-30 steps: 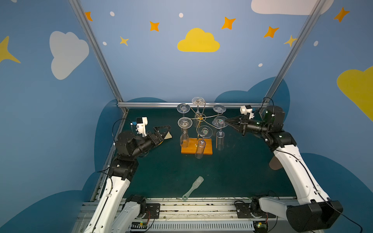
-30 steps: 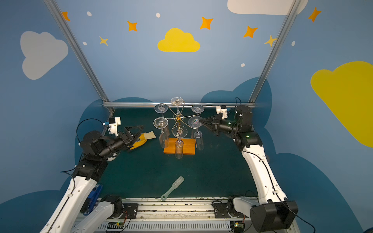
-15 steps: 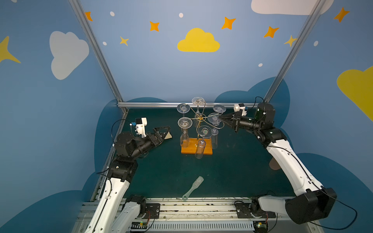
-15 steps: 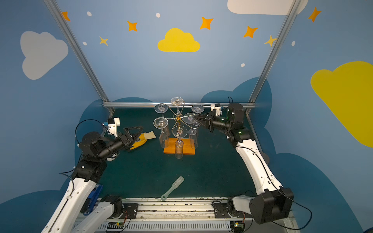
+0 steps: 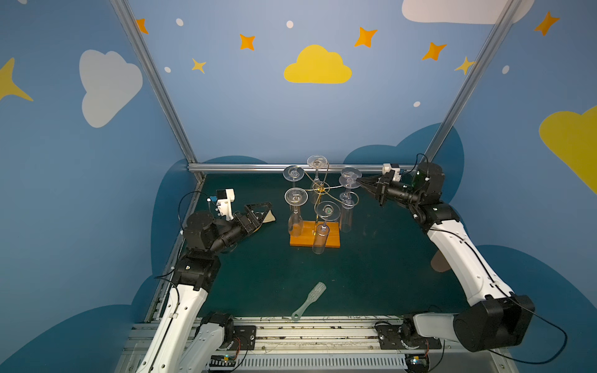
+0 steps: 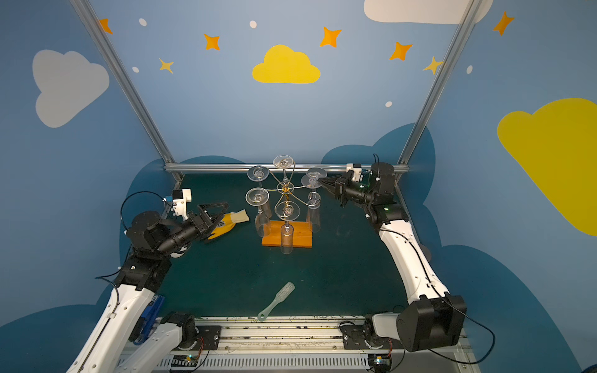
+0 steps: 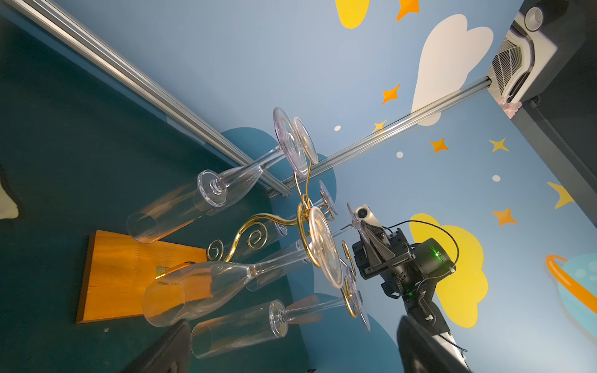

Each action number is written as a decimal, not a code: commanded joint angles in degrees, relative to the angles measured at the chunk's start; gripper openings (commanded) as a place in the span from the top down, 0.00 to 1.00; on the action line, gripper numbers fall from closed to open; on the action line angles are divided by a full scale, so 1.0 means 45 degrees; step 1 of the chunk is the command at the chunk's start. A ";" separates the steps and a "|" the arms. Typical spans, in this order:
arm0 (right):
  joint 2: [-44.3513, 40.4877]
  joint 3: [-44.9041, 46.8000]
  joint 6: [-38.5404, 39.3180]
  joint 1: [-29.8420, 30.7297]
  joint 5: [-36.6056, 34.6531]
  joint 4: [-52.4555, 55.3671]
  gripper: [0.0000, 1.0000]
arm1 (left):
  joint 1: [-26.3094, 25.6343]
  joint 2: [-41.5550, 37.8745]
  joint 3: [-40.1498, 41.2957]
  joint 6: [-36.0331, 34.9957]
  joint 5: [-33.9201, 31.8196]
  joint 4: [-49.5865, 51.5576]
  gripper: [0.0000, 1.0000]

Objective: Take the wine glass off the wine glass rack
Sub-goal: Pick up the wine glass from the wine glass rack.

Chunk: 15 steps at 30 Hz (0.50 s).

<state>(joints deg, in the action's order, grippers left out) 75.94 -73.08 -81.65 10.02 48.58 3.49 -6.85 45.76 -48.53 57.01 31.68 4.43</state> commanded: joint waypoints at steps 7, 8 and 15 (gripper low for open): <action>-0.1079 0.0400 -0.0041 -0.1213 0.0276 -0.0176 1.00 | 0.0112 0.0237 -0.0392 -0.0228 0.0091 -0.0117 0.02; -0.1219 0.0474 0.0019 -0.1382 0.0351 -0.0065 1.00 | 0.0108 0.0270 -0.0422 -0.0228 0.0095 -0.0124 0.02; -0.2057 0.0582 0.0820 -0.2746 0.0769 0.1180 1.00 | 0.0134 0.0710 -0.1091 -0.0266 0.0314 -0.0222 0.02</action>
<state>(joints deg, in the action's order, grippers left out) 68.99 -70.59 -80.38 -0.54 50.11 7.07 -6.48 48.71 -50.65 56.82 31.81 4.45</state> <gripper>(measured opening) 0.067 0.983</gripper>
